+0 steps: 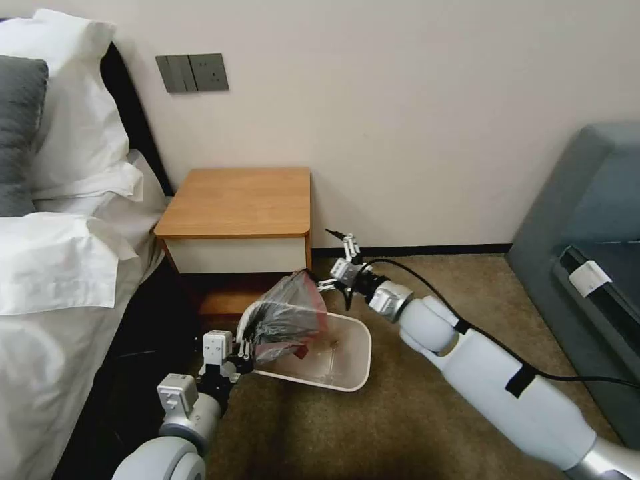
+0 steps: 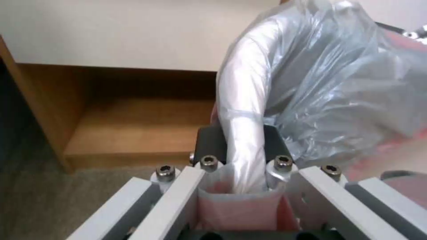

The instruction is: Pick up the garbage bag from the table and place it over the trash can.

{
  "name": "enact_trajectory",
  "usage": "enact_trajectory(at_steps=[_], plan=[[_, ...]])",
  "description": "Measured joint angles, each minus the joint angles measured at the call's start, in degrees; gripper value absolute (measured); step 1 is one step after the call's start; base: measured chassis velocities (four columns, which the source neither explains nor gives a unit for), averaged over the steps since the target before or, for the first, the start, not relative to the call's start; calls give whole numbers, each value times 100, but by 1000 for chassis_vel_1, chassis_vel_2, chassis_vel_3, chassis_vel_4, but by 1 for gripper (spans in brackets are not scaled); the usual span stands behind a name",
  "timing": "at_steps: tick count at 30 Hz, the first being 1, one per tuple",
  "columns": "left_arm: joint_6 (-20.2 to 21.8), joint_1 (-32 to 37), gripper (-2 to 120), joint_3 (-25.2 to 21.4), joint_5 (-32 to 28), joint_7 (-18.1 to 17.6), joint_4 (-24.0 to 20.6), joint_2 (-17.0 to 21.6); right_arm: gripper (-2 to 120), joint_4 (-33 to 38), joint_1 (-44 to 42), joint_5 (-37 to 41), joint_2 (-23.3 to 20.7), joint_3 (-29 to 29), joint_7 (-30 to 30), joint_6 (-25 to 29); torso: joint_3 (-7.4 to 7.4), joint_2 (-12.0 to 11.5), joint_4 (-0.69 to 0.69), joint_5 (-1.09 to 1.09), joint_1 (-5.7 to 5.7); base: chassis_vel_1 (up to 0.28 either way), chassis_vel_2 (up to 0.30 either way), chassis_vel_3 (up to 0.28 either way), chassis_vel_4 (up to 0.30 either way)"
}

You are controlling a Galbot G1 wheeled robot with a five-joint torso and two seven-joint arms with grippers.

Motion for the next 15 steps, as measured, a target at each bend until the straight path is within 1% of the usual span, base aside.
enact_trajectory(at_steps=[4,6,7,8,10,11,13,14,15], plan=[[-1,-44,7,-78,-46,-9,21,-4,100,186,-260,48,-198,253,-17,43,0,0,0,0,0,0,0,0,0],[-1,-89,7,-154,-94,-17,68,-30,100,507,-575,363,-338,439,69,30,0,0,0,-1,0,0,0,0,0],[-7,-113,7,-178,-132,-25,92,-46,100,816,-781,759,-402,499,213,-87,0,0,0,1,0,0,0,0,0],[-7,-113,7,-178,-132,-25,92,-46,100,816,-781,759,-402,499,213,-87,0,0,0,1,0,0,0,0,0],[-36,-151,7,-194,-185,-29,134,-82,100,1439,-1147,1746,-474,569,549,-545,-1,0,0,-2,0,0,0,0,0],[-36,-151,7,-194,-185,-29,134,-82,100,1439,-1147,1746,-474,569,549,-545,-1,0,0,-2,0,0,0,0,0],[-132,-203,7,-200,-217,-63,197,-151,100,2309,-1553,3221,-471,580,1185,-1270,-1,0,-1,-1,0,0,0,0,0],[-192,-220,7,-198,-258,-93,222,-177,100,2588,-1673,3732,-446,559,1432,-1518,-1,0,-1,-3,0,0,0,0,0],[-192,-220,7,-198,-258,-93,222,-177,100,2588,-1673,3732,-446,559,1432,-1518,-1,0,-1,-3,0,0,0,0,0]])
